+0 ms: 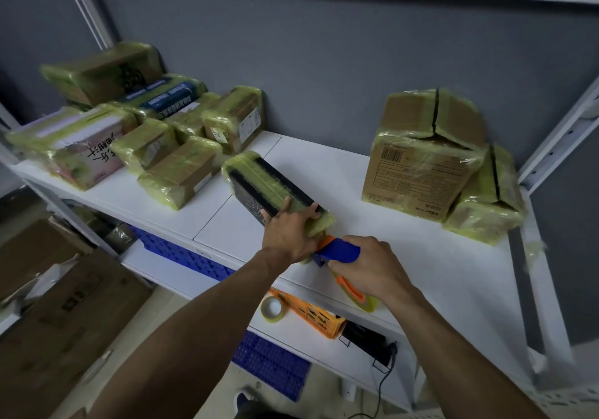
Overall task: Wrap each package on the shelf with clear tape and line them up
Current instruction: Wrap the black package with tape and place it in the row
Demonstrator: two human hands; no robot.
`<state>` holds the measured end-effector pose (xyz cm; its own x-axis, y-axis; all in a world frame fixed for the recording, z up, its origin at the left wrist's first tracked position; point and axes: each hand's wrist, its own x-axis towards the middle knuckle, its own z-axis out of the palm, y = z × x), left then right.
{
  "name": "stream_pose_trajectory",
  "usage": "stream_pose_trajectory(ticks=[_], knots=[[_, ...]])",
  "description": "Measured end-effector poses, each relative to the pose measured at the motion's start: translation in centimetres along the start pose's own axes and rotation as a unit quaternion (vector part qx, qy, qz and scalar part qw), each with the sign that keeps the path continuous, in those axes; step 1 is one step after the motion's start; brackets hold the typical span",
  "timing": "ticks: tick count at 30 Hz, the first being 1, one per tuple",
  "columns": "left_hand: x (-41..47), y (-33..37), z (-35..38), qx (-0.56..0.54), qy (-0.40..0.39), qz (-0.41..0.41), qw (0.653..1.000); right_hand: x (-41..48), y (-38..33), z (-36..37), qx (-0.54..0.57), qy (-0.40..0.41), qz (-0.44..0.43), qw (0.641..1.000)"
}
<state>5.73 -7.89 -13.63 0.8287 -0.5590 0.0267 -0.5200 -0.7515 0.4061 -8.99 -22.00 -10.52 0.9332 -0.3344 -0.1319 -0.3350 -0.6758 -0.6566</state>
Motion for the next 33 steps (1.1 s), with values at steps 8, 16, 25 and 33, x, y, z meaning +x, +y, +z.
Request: stream_pose_trajectory(ticks=[8,16,25,33], knots=[[-0.2,0.6,-0.8,0.01,-0.021,-0.011,1.0,0.2,-1.1,-0.2,-0.046,0.007,-0.019,0.999],[-0.3,1.2,-1.5,0.018,-0.027,-0.021,0.999,1.5,-1.4,-1.1,0.036,-0.018,0.065,0.997],[-0.2,1.2,-1.8,0.021,-0.036,-0.015,0.999,0.7,-0.8,-0.4,-0.026,-0.008,0.0,1.0],[-0.4,1.3,-2.2,-0.001,-0.028,-0.023,0.999,1.1,0.3,-0.6,0.056,-0.012,0.056,0.997]])
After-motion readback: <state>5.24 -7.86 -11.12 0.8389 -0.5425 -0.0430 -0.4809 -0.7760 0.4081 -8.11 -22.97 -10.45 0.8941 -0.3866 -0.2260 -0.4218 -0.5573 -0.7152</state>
